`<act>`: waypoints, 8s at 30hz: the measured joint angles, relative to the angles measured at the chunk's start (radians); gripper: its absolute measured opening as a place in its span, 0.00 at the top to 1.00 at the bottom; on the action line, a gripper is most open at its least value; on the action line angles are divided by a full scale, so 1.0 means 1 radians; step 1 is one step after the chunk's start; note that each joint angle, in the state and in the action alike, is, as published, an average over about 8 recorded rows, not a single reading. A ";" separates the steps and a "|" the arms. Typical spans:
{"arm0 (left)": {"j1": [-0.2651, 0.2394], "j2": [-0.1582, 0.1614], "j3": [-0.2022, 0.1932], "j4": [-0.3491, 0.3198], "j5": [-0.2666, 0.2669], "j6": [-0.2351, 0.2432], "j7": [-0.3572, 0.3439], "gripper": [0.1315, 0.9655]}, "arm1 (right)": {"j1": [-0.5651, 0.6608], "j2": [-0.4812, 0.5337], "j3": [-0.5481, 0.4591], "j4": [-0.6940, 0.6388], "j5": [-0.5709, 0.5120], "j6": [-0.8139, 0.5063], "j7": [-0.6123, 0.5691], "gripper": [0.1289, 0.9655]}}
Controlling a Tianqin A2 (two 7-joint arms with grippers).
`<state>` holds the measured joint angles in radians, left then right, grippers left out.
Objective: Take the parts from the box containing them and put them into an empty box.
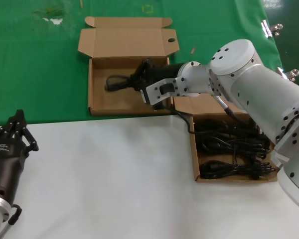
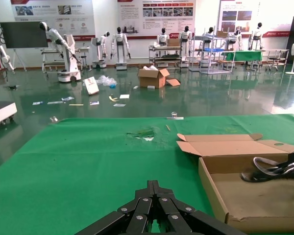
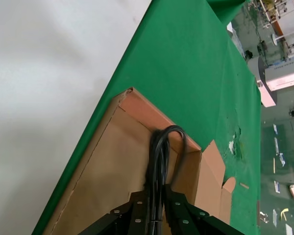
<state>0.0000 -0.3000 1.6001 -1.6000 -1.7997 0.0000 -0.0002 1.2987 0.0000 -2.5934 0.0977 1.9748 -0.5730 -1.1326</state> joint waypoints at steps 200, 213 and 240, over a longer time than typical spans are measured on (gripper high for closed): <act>0.000 0.000 0.000 0.000 0.000 0.000 0.000 0.00 | -1.254 0.290 0.967 1.449 -0.168 0.553 1.090 0.00; 0.000 0.000 0.000 0.000 0.000 0.000 0.000 0.00 | -1.254 0.290 0.967 1.449 -0.168 0.553 1.090 0.00; 0.000 0.000 0.000 0.000 0.000 0.000 0.000 0.00 | -1.254 0.290 0.967 1.449 -0.168 0.553 1.090 0.00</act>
<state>0.0000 -0.3000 1.6000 -1.6000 -1.8000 0.0000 0.0000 0.0443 0.2902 -1.6264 1.5469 1.8068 -0.0202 -0.0427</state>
